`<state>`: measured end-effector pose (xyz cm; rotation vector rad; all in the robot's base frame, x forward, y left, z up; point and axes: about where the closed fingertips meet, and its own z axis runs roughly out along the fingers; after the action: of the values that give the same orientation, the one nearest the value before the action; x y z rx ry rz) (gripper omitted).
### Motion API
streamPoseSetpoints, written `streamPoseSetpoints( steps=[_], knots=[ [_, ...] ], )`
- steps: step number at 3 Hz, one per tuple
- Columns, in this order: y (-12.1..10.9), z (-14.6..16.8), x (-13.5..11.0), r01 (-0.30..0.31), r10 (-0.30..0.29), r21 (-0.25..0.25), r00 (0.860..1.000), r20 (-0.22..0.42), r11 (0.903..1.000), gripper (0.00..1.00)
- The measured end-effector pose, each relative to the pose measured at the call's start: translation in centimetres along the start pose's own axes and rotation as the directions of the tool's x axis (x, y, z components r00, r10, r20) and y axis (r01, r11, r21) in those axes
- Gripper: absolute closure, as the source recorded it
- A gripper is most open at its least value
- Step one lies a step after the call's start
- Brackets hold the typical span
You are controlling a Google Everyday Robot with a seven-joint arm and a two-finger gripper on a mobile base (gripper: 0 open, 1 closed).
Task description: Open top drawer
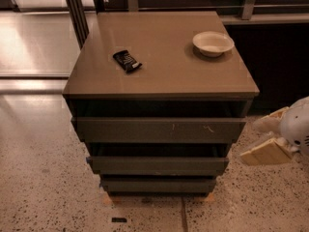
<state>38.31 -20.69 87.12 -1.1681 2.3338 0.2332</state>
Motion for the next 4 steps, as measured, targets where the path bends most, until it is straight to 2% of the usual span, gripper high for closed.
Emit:
streamPoseSetpoints(
  steps=[2,3,4],
  knots=[
    [0.1,0.1,0.0,0.004,-0.004,0.001,1.000,0.001,1.0000,0.87],
    [0.1,0.1,0.0,0.003,-0.003,0.001,1.000,0.002,1.0000,1.00],
    [0.8,1.1,0.0,-0.002,0.000,0.046,0.999,0.047,0.9989,1.00]
  ],
)
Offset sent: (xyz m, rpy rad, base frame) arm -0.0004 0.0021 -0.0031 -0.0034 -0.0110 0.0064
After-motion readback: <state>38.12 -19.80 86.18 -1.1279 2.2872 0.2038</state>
